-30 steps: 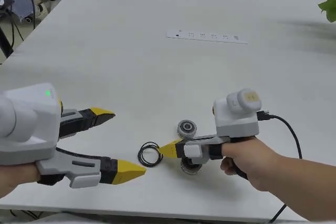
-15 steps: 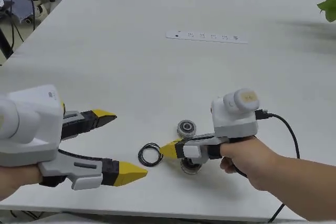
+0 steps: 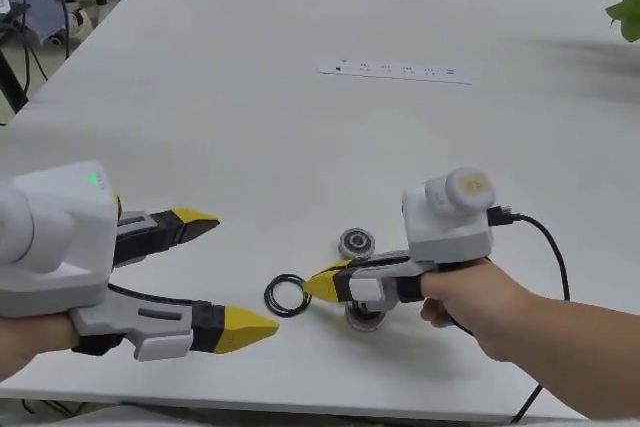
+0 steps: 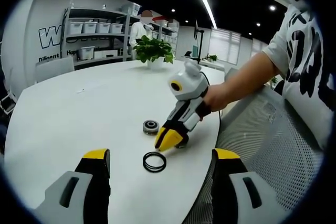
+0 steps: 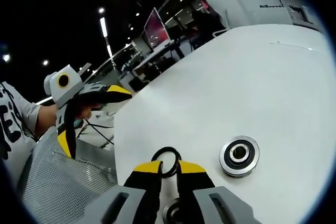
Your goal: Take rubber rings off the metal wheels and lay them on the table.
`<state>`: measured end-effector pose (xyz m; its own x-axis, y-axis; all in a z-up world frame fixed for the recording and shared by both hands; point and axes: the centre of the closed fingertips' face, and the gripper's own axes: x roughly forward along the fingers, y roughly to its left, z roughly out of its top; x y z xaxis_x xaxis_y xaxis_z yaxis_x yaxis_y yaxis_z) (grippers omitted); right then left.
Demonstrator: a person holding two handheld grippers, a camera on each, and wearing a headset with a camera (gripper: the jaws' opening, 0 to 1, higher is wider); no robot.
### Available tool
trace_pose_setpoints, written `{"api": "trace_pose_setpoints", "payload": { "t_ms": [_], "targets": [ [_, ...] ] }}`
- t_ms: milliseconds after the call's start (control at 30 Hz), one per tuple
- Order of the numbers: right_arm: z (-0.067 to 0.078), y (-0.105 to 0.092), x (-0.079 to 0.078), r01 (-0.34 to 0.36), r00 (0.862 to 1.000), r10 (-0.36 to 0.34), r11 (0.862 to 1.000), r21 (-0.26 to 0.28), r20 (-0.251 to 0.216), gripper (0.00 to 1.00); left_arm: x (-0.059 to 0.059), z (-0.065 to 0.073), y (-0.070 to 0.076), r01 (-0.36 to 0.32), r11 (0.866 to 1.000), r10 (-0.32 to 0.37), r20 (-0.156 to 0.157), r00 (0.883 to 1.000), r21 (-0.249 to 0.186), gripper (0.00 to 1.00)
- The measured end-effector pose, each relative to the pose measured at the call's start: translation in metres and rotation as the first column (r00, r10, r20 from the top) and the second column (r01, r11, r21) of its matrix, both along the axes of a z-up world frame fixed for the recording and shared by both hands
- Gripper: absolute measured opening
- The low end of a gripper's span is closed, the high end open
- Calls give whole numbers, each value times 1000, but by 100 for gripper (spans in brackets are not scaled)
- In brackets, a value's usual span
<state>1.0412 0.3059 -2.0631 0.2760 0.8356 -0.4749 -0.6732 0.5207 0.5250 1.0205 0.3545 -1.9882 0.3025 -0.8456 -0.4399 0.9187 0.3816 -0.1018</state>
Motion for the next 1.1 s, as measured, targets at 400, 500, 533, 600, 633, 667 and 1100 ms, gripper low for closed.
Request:
{"api": "trace_pose_setpoints", "payload": {
  "t_ms": [400, 500, 533, 600, 633, 667, 1100],
  "targets": [
    [22, -12, 2, 11, 998, -11, 1000, -2, 64, 12, 1, 10, -10, 14, 1000, -14, 18, 1000, -19, 77],
    [30, -17, 4, 23, 996, -24, 1000, 3, 85, 15, 1, 12, -12, 23, 1000, -23, 25, 999, -16, 77],
    [34, -18, 4, 25, 995, -26, 1000, 5, 93, 15, 2, 12, -12, 25, 1000, -25, 29, 999, -14, 77],
    [37, -20, 4, 26, 994, -27, 1000, 2, 107, 16, 2, 14, -12, 27, 1000, -27, 33, 999, -15, 77],
    [40, -21, 3, 25, 993, -25, 1000, -3, 118, 16, 2, 16, -13, 28, 999, -28, 36, 999, -17, 77],
    [41, -23, 3, 24, 992, -23, 1000, -6, 125, 17, 2, 17, -13, 29, 999, -28, 39, 999, -19, 77],
    [64, -42, -4, 36, 974, -25, 998, -43, 223, 24, 2, 26, -14, 31, 999, -30, 51, 998, -29, 78]
  ]
}}
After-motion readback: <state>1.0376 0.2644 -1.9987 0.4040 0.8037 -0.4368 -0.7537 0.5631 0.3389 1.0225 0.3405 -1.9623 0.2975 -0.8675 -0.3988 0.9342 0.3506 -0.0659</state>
